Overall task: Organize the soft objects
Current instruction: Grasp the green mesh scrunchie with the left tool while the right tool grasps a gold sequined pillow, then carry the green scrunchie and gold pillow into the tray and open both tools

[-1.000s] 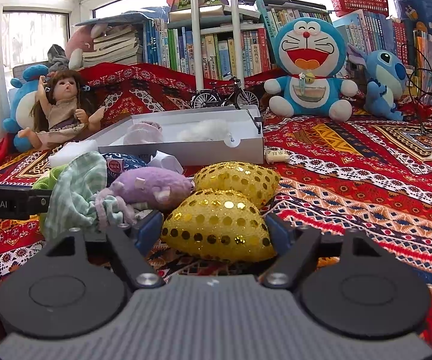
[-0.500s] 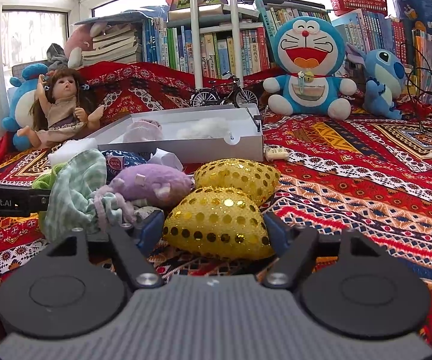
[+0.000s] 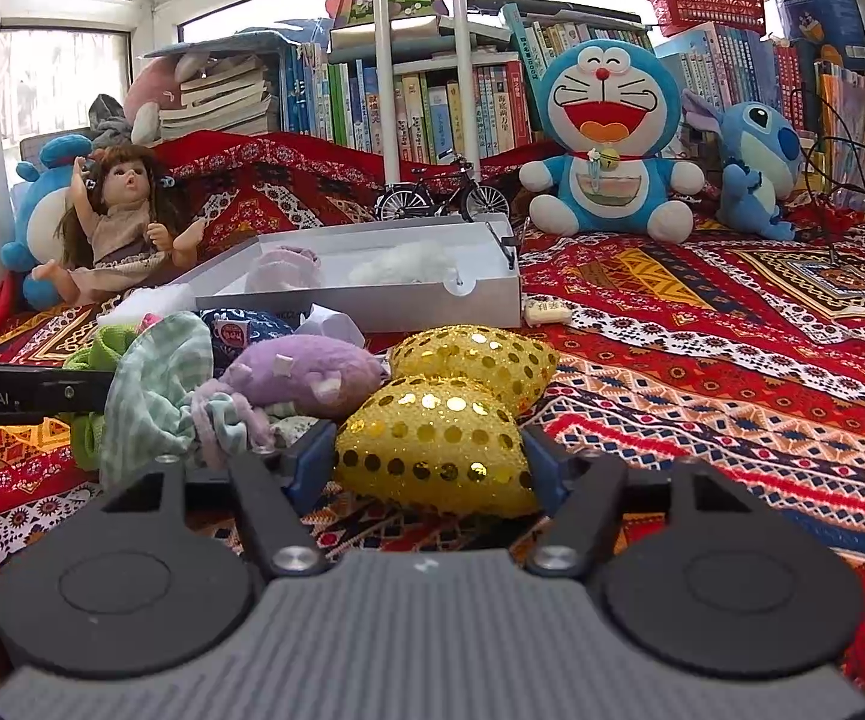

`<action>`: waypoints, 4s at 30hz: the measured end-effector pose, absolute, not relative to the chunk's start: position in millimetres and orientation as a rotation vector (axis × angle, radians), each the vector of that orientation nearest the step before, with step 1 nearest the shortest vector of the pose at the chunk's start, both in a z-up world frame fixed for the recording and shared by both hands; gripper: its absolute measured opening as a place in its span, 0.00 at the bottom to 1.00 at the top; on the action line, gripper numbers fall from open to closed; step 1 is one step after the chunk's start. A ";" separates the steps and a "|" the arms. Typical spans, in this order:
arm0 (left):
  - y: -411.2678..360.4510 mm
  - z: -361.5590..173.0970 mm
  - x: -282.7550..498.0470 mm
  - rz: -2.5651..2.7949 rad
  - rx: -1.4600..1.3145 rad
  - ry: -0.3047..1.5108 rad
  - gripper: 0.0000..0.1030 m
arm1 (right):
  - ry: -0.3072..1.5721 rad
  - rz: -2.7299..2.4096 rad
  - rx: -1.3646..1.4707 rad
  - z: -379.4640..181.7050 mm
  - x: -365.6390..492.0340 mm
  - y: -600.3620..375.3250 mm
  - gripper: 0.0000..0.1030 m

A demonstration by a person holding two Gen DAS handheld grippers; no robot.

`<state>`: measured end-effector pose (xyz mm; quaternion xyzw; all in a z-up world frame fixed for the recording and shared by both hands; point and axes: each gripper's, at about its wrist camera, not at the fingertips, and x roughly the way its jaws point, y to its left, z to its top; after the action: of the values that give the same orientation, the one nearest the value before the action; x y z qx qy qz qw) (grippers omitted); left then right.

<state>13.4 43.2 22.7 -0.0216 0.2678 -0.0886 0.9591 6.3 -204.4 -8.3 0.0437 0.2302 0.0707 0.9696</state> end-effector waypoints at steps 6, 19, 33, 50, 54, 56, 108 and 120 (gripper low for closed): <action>46.9 27.0 8.1 -0.174 -0.039 0.523 0.36 | 0.454 0.136 0.088 -3.7 2.9 -202.7 0.65; 49.2 18.3 5.5 -0.181 -0.041 0.551 0.47 | 0.478 0.091 0.070 -7.0 10.2 -198.0 0.79; 40.9 -0.1 12.9 -0.205 -0.064 0.611 0.56 | 0.510 0.083 0.074 -12.6 24.9 -195.8 0.81; 52.0 26.0 7.8 -0.168 -0.070 0.532 0.30 | 0.474 0.076 0.085 3.3 20.2 -200.1 0.59; 60.0 39.7 12.0 -0.156 -0.079 0.504 0.30 | 0.451 0.064 0.081 12.5 21.4 -203.7 0.58; 64.8 46.3 15.7 -0.152 -0.091 0.492 0.29 | 0.436 0.062 0.082 17.5 22.6 -206.0 0.58; 26.4 50.5 291.9 -0.180 -0.182 0.739 0.30 | 0.670 0.304 0.118 35.4 250.2 -188.7 0.59; 18.1 33.8 293.9 -0.183 -0.155 0.760 0.32 | 0.674 0.298 0.102 23.5 250.7 -183.7 0.60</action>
<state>293.9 18.1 33.8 -0.0755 0.3700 -0.0892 0.9216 250.7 -183.7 23.5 0.0500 0.3293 0.1455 0.9316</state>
